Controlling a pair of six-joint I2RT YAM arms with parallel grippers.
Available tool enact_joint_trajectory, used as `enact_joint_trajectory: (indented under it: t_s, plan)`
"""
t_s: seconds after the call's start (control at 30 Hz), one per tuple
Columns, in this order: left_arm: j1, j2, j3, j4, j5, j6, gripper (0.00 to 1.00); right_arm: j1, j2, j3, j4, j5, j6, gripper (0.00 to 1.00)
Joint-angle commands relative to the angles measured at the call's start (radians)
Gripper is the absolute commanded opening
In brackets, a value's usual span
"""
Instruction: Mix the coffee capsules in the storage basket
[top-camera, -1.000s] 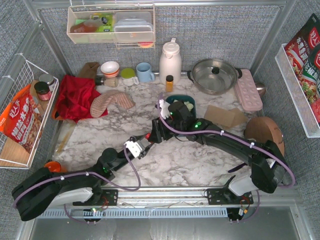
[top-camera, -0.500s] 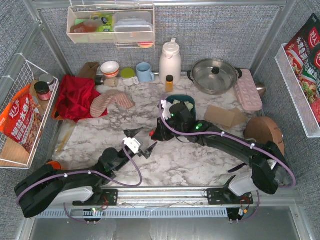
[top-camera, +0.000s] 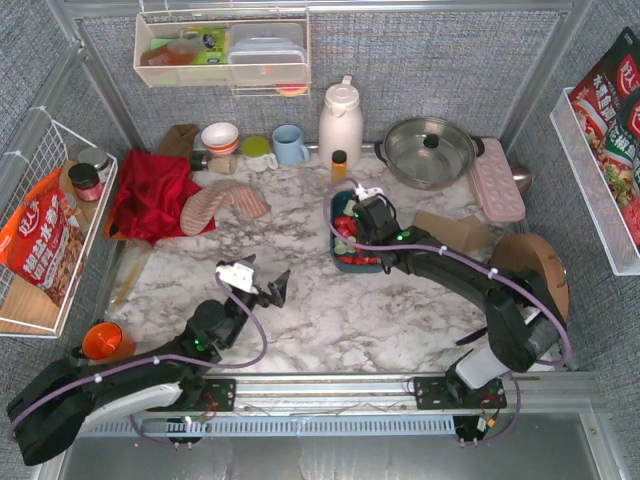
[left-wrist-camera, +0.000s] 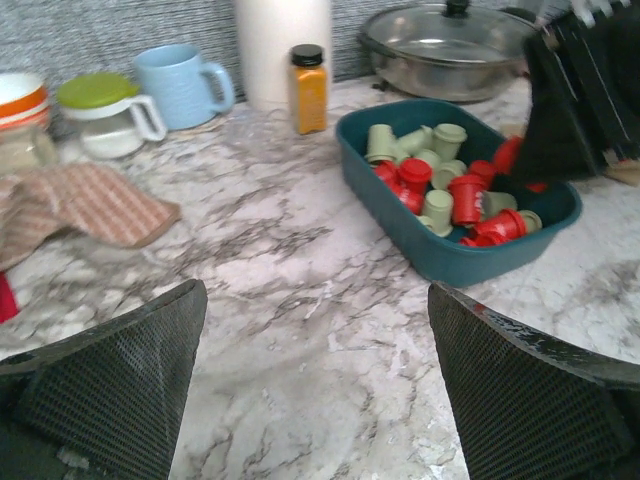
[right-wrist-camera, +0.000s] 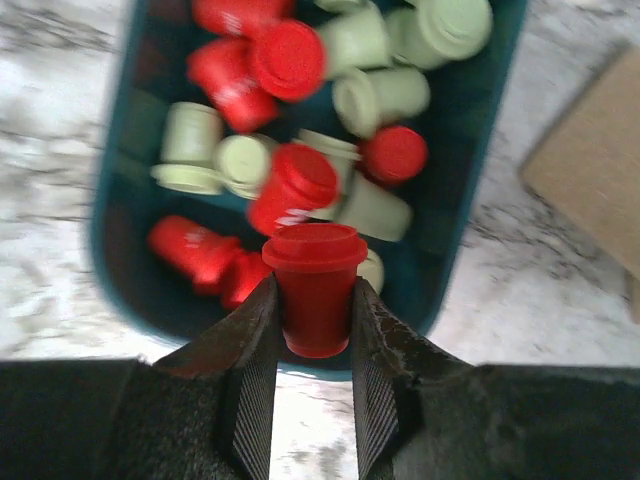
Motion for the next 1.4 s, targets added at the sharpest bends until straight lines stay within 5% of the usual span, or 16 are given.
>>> enact_joint_trajectory:
  t_s: [0.0, 0.2, 0.4, 0.5, 0.53, 0.57, 0.77, 1.0, 1.17, 1.27, 1.37]
  plan:
    - [-0.001, -0.099, -0.017, -0.144, -0.164, -0.088, 0.99, -0.018, 0.051, 0.019, -0.073, 0.158, -0.062, 0.14]
    - [-0.001, -0.261, -0.045, -0.281, -0.293, -0.156, 0.99, -0.035, 0.053, 0.025, -0.111, 0.057, -0.025, 0.53]
    - [0.001, -0.404, -0.051, -0.419, -0.418, -0.197, 0.99, -0.098, -0.001, -0.003, -0.076, -0.036, 0.017, 0.7]
    - [0.0, -0.474, -0.051, -0.498, -0.438, -0.204, 0.99, -0.129, -0.082, -0.079, -0.008, 0.028, 0.04, 0.77]
    - [0.0, -0.496, -0.051, -0.523, -0.446, -0.206, 0.99, -0.134, -0.119, -0.122, 0.036, 0.087, 0.046, 0.96]
    - [0.0, -0.515, -0.051, -0.55, -0.451, -0.207, 0.99, -0.137, -0.166, -0.174, 0.096, 0.144, 0.039, 0.99]
    - [0.001, -0.631, -0.082, -0.624, -0.494, -0.217, 0.99, -0.177, -0.315, -0.498, 0.561, 0.333, -0.239, 0.99]
    - [0.001, -0.767, -0.14, -0.596, -0.518, -0.182, 0.99, -0.267, -0.135, -0.64, 0.904, 0.39, -0.365, 0.99]
    - [0.001, -0.837, -0.198, -0.534, -0.569, -0.138, 0.99, -0.365, 0.007, -0.693, 1.227, 0.239, -0.321, 0.99]
    - [0.002, -0.855, -0.214, -0.485, -0.586, -0.103, 0.99, -0.439, -0.052, -0.691, 1.102, 0.125, -0.239, 0.99]
    - [0.009, -0.838, -0.256, -0.331, -0.608, -0.047, 0.99, -0.506, 0.055, -0.742, 1.308, 0.011, -0.212, 0.99]
